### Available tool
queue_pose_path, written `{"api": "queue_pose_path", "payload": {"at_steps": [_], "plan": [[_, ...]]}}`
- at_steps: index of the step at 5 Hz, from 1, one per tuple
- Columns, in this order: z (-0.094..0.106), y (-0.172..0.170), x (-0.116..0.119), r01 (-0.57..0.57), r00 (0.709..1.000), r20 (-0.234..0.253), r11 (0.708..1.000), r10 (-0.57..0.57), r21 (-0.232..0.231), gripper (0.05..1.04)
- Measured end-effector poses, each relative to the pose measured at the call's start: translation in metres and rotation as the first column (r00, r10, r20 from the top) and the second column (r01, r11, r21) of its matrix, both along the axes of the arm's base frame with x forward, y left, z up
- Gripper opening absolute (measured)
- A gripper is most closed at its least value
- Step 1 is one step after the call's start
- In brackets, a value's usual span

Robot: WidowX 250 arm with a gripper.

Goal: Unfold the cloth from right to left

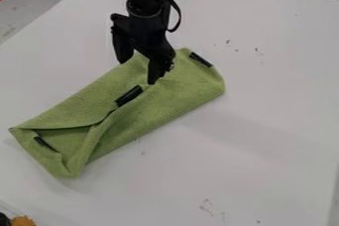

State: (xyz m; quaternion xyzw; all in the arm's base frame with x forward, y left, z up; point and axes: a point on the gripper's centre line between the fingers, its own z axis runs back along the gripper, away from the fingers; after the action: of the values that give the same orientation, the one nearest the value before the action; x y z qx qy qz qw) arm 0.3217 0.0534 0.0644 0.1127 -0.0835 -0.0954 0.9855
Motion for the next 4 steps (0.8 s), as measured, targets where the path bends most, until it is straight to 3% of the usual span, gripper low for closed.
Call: {"api": "queue_pose_path", "payload": {"at_steps": [1, 4], "plan": [[-0.010, 0.000, -0.003, -0.003, 1.000, -0.029, 1.000, 0.002, -0.005, 1.001], [-0.026, 0.009, -0.006, -0.015, 1.000, -0.014, 0.999, 0.015, -0.037, 1.001]]}}
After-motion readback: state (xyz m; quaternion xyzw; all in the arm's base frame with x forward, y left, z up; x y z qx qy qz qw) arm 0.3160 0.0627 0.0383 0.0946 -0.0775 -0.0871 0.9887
